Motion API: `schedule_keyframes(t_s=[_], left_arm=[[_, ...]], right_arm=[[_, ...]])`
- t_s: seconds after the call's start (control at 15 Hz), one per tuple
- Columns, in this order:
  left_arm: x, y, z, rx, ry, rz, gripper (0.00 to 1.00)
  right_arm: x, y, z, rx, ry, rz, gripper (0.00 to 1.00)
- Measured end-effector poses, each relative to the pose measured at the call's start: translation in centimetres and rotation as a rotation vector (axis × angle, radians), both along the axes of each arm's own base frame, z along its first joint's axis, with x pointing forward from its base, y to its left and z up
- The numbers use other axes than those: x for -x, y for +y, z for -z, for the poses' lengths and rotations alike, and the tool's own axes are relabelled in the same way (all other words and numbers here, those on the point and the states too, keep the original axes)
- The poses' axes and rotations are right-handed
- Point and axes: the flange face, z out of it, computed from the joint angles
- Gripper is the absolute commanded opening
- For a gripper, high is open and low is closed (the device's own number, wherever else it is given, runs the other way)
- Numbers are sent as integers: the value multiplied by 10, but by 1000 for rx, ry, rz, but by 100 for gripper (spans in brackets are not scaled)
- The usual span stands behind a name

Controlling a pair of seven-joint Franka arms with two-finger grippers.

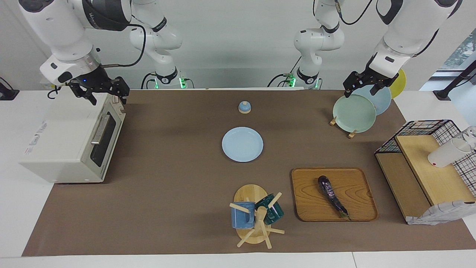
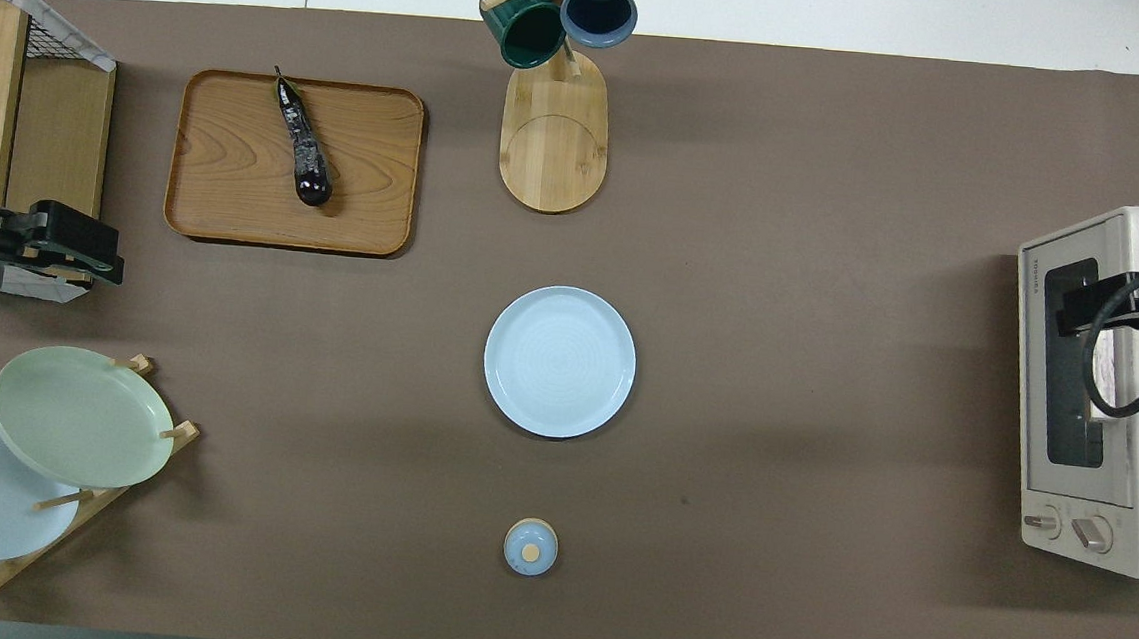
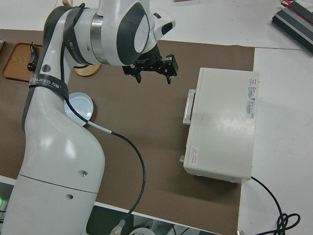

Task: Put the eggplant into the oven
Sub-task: 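Reach the left gripper toward the purple eggplant on the wooden tray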

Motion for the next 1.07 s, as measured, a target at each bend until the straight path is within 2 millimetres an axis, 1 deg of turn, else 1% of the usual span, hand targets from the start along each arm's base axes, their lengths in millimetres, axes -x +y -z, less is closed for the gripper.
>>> schedule_keyframes(t_s=[0.4, 0.73, 0.8, 0.93, 1.0, 1.07], left_arm=[[-1, 1, -1, 1, -9, -2, 100], [-13, 1, -7, 13, -108, -35, 100], [-16, 1, -7, 22, -125, -43, 100], [-21, 0, -1, 44, -122, -56, 100], [-26, 0, 7, 49, -116, -60, 100], [-34, 0, 18, 52, -108, -62, 100]], right_arm=[[0, 0, 0, 0, 0, 0, 100], [-1, 1, -1, 0, -6, -2, 100], [-1, 1, -1, 0, -11, -9, 78], [-2, 2, -2, -2, -18, -34, 18], [-2, 3, -1, -2, -17, -41, 0], [-2, 2, 0, -3, -15, -45, 0]])
